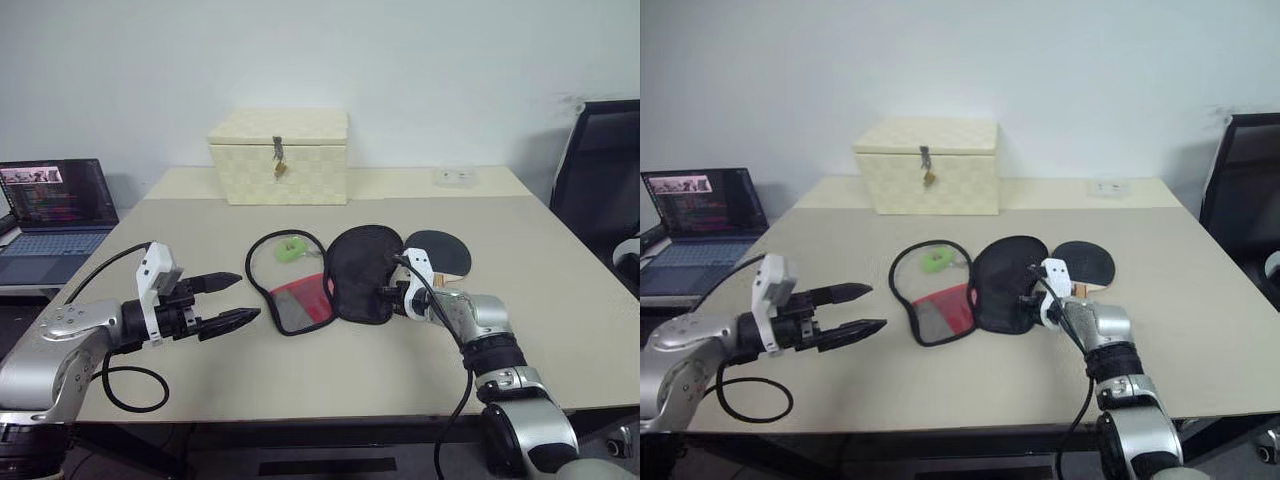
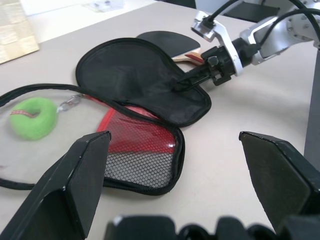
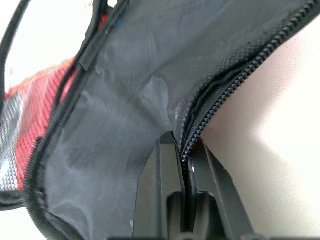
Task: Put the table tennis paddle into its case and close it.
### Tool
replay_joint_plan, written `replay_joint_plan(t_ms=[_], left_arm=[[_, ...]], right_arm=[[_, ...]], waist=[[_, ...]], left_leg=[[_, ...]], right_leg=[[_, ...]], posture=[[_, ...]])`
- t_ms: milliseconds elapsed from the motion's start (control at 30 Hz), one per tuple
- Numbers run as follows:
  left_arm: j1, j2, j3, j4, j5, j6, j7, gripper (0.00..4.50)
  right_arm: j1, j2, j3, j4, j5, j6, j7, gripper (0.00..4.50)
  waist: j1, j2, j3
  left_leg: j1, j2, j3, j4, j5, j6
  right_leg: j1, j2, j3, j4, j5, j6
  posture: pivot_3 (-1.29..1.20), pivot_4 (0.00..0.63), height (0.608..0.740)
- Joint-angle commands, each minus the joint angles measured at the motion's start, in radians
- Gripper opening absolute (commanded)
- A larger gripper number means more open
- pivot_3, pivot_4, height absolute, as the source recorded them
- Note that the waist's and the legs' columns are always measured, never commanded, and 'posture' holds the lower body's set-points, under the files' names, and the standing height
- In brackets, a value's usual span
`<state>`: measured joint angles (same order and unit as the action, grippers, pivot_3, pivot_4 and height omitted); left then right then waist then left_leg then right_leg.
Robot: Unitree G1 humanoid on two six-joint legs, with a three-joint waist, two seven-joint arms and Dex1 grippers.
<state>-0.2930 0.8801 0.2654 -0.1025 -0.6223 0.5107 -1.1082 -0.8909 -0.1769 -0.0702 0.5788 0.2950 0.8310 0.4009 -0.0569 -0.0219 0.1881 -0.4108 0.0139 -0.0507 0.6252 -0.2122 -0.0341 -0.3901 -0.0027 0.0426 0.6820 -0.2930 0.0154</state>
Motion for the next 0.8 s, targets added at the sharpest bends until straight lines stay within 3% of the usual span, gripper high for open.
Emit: replay_joint_plan(t_ms=[33,167,267,467,633,800], left_arm=[[-0.023,0.006,0.007,0.004,0.007,-0.026,-0.011,4.5],[-0.021,0.001,0.002,0.005,0.012,-0.034,-0.012,4.5],[-0.016,-0.001,0.003,0.004,0.015,-0.038,-0.011,4.5],[-0.013,-0.008,0.0,0.005,0.02,-0.042,-0.011,4.5],[-0.024,-0.017,-0.012,0.01,0.025,-0.046,-0.011,4.5],[-0.038,-0.024,-0.025,0.026,0.033,-0.055,-0.016,4.5]], right_arm=[[-0.075,-0.04,0.023,0.067,-0.036,-0.07,0.05,0.04],[-0.159,-0.063,0.039,0.219,-0.073,-0.142,0.091,0.04],[-0.188,-0.073,0.043,0.275,-0.099,-0.19,0.101,0.63],[-0.207,-0.105,0.047,0.309,-0.134,-0.239,0.119,2.66],[-0.187,-0.209,0.002,0.163,-0.131,-0.213,0.114,4.38],[-0.059,-0.267,-0.067,-0.044,-0.127,-0.114,0.01,4.45]], waist=[[0.0,0.0,0.0],[0.0,0.0,0.0],[0.0,0.0,0.0],[0.0,0.0,0.0],[0.001,0.002,0.002],[0.009,0.001,0.001]], left_leg=[[0.0,0.0,0.0,0.0,0.0,0.0],[0.0,0.0,0.0,0.0,0.0,0.0],[0.0,0.0,0.0,0.0,0.0,0.0],[0.0,0.0,0.0,0.0,0.0,0.0],[-0.002,0.0,0.0,0.0,0.0,0.0],[-0.006,0.0,-0.002,0.001,0.0,0.0]], right_leg=[[0.0,0.0,0.0,0.0,0.0,0.0],[0.0,0.0,0.0,0.0,0.0,0.0],[0.0,0.0,0.0,0.0,0.0,0.0],[0.0,0.0,0.0,0.0,0.0,0.0],[-0.001,0.0,0.0,0.0,0.0,0.0],[-0.004,-0.001,0.0,-0.001,0.0,0.0]], posture=[[0.0,0.15,0.74],[0.0,0.15,0.74],[0.0,0.15,0.74],[0.0,0.15,0.74],[0.0,0.15,0.74],[0.0,0.15,0.74]])
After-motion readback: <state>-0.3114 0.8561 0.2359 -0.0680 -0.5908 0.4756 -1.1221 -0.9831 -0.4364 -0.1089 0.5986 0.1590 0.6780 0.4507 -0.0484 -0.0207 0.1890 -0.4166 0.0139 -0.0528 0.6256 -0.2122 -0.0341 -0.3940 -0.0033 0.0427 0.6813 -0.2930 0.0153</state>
